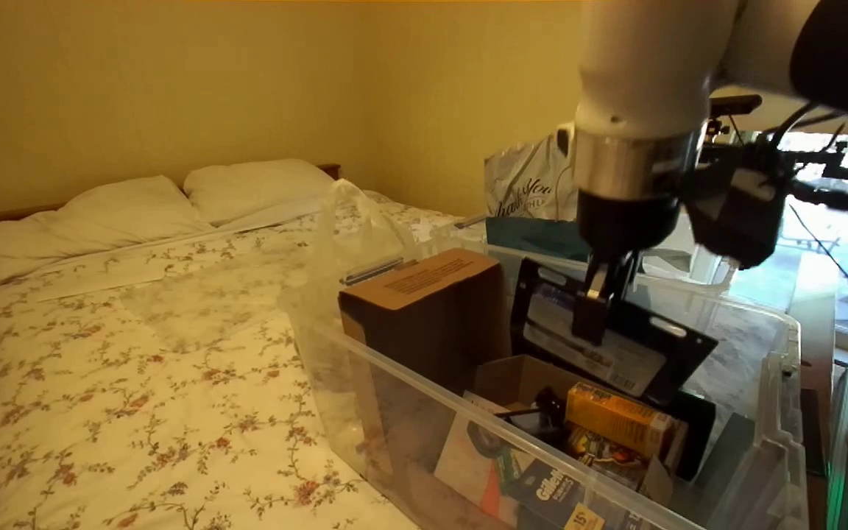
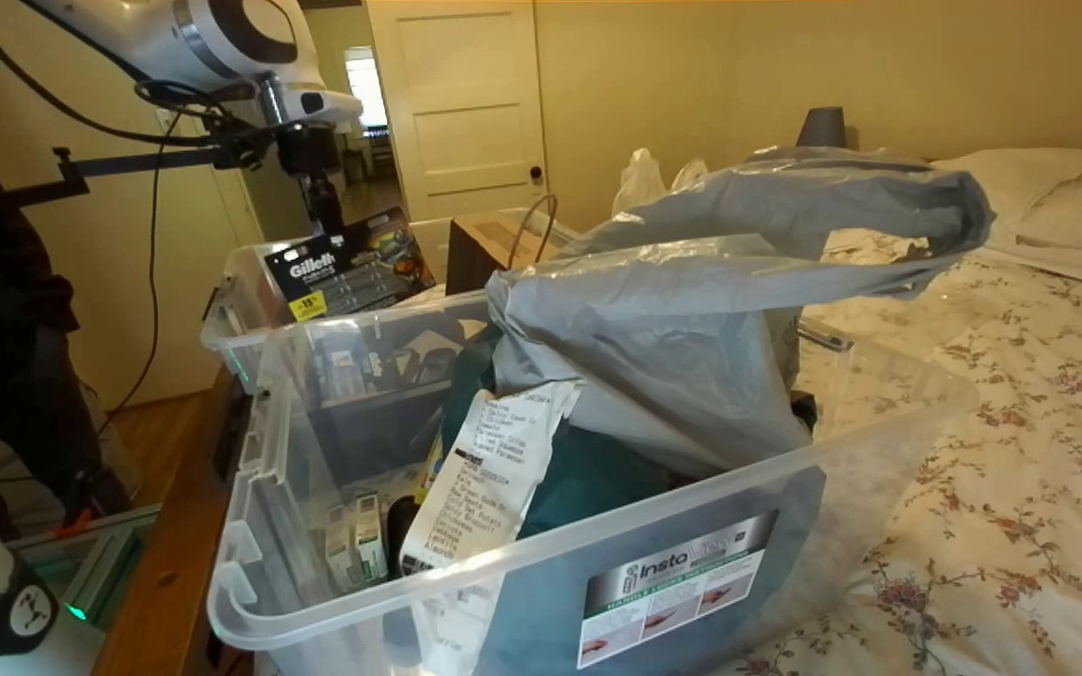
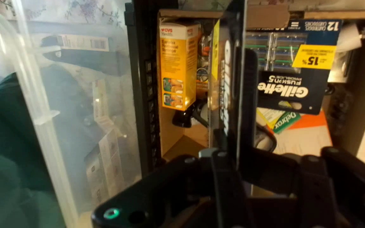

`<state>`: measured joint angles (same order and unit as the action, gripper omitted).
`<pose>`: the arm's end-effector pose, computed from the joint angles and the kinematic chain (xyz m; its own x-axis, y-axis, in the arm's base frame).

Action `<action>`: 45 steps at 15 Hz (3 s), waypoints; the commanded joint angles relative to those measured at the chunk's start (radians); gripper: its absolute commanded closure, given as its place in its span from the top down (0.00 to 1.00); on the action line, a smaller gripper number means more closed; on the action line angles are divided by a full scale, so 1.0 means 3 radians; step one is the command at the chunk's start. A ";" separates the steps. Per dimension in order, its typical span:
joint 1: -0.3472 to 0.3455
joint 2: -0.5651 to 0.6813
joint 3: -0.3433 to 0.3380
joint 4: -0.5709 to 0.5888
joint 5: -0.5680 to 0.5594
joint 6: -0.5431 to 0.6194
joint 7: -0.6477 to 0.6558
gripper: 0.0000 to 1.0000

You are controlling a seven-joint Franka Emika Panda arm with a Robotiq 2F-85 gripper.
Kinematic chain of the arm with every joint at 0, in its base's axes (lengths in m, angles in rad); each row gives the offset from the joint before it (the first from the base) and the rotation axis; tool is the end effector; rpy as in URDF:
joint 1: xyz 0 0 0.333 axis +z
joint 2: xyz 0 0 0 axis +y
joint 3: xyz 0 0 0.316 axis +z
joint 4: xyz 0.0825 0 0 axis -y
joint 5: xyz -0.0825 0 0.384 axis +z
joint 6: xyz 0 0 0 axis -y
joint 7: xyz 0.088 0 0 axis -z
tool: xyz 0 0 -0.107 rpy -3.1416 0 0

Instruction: Move one black pack from the container on the left to the container on the right.

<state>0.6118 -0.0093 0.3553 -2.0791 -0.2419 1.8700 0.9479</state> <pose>0.3114 0.4198 0.4178 0.9912 0.1212 0.0527 0.1008 -0.9510 0.2925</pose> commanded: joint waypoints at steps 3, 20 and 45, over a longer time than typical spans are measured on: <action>-0.0334 -0.0640 0.0160 0.0080 -0.0117 -0.0375 0.0095 0.01; -0.1025 -0.0866 -0.0335 0.0356 -0.0366 -0.0580 -0.2359 0.01; -0.1071 0.0724 -0.0480 0.1316 -0.0766 -0.0345 -0.1860 0.01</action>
<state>0.2743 0.2063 0.2274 -1.6898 -0.4753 1.7703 0.3919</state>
